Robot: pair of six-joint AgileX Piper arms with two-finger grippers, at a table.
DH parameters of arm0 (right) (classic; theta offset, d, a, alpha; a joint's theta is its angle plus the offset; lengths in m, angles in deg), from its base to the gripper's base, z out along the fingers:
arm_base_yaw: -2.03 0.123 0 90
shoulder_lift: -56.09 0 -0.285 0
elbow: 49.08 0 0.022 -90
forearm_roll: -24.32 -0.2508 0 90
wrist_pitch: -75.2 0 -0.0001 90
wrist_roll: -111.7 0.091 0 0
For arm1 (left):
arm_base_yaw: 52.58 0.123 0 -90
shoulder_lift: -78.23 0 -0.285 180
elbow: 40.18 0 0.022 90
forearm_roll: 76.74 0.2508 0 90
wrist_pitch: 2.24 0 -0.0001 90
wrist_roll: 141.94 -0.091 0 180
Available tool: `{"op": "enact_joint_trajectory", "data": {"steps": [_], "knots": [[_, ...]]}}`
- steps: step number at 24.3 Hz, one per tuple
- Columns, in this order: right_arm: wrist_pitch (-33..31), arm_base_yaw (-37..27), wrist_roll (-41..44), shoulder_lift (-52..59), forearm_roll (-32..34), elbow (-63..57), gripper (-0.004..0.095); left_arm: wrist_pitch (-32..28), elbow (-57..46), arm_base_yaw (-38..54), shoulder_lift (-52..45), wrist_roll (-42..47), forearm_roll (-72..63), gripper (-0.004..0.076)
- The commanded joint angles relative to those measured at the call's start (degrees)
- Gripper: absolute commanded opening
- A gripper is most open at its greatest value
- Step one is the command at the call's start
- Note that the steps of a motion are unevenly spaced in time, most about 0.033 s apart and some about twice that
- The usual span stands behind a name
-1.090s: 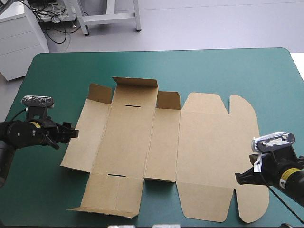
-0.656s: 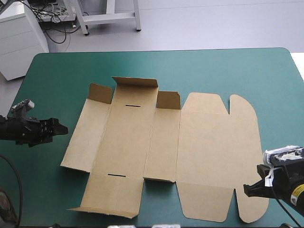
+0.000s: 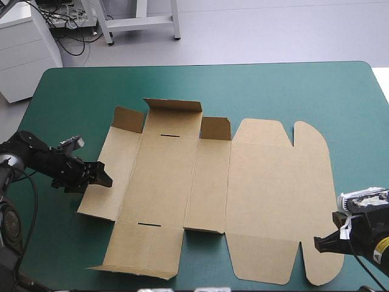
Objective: Fold the box
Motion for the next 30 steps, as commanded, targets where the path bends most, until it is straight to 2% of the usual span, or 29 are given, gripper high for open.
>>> {"op": "enact_joint_trajectory", "data": {"steps": [1,8,11,14,17,18,19,20,24,30], "knots": [[2.8,-0.3,-0.1,-0.4,1.9,1.3,-0.0023,6.2,-0.1,-2.7,-2.2,1.5,-1.6,0.0507],[2.6,-0.3,0.1,-0.4,2.0,1.3,-0.0023,6.2,-4.6,-4.6,-2.5,1.5,-2.6,0.0504],[2.5,-0.3,0.1,-0.4,1.9,1.3,-0.0023,6.2,-4.6,-4.6,-2.5,1.5,-3.1,0.0447],[2.2,-0.3,0.1,-0.4,1.8,1.3,-0.0023,6.2,-4.6,-4.6,-2.5,2.1,-3.1,0.0323],[1.5,-0.3,0.1,-0.4,1.8,1.3,-0.0023,6.2,-4.6,-4.6,-2.5,2.4,-3.1,0.0135],[1.2,-0.3,0.1,-0.4,1.8,1.3,-0.0023,6.2,-4.6,-4.6,-2.5,2.4,-3.1,0.0049],[1.1,-0.3,0.1,-0.4,1.8,1.3,-0.0023,6.2,-4.6,-4.6,-2.5,2.4,-3.1,-0.0006],[0.9,-0.3,0.1,-0.4,1.8,1.3,-0.0023,6.2,-4.6,-4.6,-2.5,2.4,-3.1,-0.0029],[0.7,-0.3,-0.1,-0.4,1.9,1.3,-0.0023,6.2,-2.4,-4.6,-2.9,2.7,-1.2,-0.0032],[0.2,-0.3,-0.1,-0.4,2.0,1.3,-0.0023,6.2,6.5,-5.5,-6.1,2.4,1.8,-0.0032]]}}
